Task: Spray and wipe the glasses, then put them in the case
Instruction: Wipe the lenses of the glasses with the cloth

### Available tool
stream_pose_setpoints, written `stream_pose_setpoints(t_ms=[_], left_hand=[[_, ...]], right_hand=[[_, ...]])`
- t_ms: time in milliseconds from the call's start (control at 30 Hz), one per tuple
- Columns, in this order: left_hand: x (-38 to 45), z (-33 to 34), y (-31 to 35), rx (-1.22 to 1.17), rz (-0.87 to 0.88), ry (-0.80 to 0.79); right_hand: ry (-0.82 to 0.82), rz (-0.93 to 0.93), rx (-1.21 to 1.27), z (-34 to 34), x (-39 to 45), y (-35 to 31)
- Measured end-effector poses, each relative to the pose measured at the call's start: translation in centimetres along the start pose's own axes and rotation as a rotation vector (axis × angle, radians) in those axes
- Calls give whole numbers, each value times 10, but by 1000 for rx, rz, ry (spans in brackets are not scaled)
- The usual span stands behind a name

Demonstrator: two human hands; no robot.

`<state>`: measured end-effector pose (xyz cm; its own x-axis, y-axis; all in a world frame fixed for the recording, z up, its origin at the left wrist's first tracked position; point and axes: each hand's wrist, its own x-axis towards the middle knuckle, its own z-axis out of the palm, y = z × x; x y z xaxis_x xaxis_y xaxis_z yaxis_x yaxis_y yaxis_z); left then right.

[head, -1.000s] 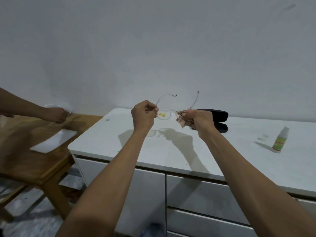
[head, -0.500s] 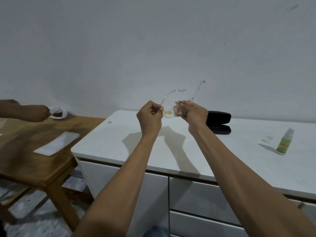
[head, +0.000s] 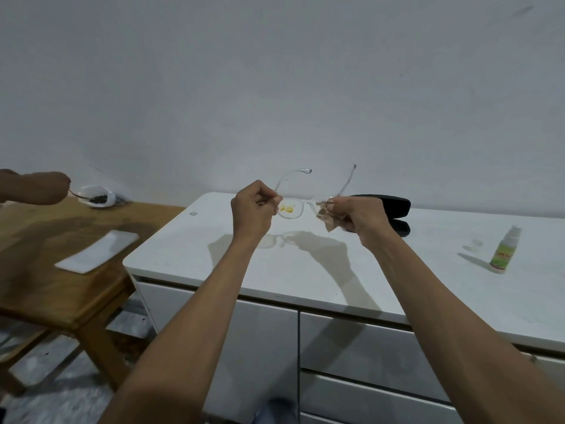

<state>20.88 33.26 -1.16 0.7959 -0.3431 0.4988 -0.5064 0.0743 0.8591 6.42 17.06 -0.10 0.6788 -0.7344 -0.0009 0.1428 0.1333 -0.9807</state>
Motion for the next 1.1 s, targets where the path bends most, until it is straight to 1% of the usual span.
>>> stream_pose_setpoints(t_ms=[100,200,267,333,467,867,967,1100], left_hand=[[0,6,6,-21,23,20],[2,15,12,-49,36,57],[1,21,16,-43,51,90],[2,23,15,-34,57,119],[3,24,9,-30,35,146],[2,12,-6,-1,-91,128],[1,9,-9,12,-95,125],[-2,15,-12,60,-75,159]], right_hand=[[205,-93,145,18,4,0],[326,-144,347,37,14,1],[369,-142,418,45,19,1],[336,-138,412,49,22,3],[180,-96,323,43,21,14],[-98,-58,0,12,0,32],[-105,-47,-49,5,-1,30],[46,-75,-19,6,5,37]])
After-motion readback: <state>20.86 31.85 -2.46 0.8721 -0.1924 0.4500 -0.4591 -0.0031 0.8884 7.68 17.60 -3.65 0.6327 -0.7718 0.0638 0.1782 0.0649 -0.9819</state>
